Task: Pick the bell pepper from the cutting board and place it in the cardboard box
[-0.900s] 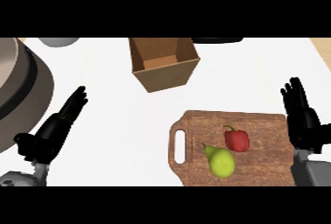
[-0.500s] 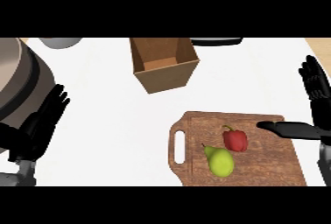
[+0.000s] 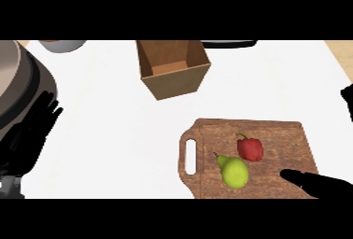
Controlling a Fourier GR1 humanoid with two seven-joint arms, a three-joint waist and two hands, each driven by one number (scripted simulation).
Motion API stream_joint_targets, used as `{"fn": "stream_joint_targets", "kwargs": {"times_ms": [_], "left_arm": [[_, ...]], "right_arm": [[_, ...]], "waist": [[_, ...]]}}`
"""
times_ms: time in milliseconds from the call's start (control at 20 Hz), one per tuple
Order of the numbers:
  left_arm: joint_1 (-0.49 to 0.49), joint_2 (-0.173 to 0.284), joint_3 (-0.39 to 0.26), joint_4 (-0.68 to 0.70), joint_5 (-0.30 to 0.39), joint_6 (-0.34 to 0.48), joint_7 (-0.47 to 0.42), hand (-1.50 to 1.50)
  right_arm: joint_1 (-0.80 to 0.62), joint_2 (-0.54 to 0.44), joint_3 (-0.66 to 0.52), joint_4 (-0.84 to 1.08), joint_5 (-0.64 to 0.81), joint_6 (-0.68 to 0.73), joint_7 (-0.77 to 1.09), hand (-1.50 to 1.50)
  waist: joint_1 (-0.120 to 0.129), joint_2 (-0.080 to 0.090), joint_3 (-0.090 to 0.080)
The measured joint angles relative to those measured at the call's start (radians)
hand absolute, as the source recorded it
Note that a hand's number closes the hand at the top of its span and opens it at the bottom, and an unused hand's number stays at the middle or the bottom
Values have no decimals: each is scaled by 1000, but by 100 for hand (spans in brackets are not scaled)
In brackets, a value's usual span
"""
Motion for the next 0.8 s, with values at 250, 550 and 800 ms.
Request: {"fn": "stream_joint_targets", "kwargs": {"times_ms": [250, 550, 800], "left_arm": [[13, 0, 7, -8, -2, 2, 0, 0], [-11, -7, 1, -8, -8, 2, 14, 0], [-45, -12, -6, -12, -11, -2, 38, 0]], "right_arm": [[79, -159, 47, -100, 217, 80, 204, -150], [73, -292, 114, -218, 407, 263, 546, -150], [-22, -279, 243, -264, 466, 451, 846, -150]], "waist": [[-2, 2, -5], [15, 8, -6], [42, 14, -4]]}}
